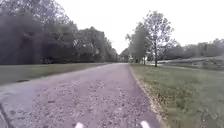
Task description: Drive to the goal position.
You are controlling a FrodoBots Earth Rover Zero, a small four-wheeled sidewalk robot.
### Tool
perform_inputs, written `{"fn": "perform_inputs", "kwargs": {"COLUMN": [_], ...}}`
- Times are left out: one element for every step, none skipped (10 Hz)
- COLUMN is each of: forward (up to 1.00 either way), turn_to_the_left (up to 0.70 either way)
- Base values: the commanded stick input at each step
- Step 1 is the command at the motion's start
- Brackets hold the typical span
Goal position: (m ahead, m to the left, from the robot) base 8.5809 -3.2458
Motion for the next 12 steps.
{"fn": "perform_inputs", "kwargs": {"forward": [0.70,0.70,0.70,0.70,0.70,0.70,0.70,0.70,0.70,0.70,0.70,0.70], "turn_to_the_left": [0.00,0.00,0.00,0.00,0.00,0.00,0.00,0.00,0.00,0.00,0.00,0.00]}}
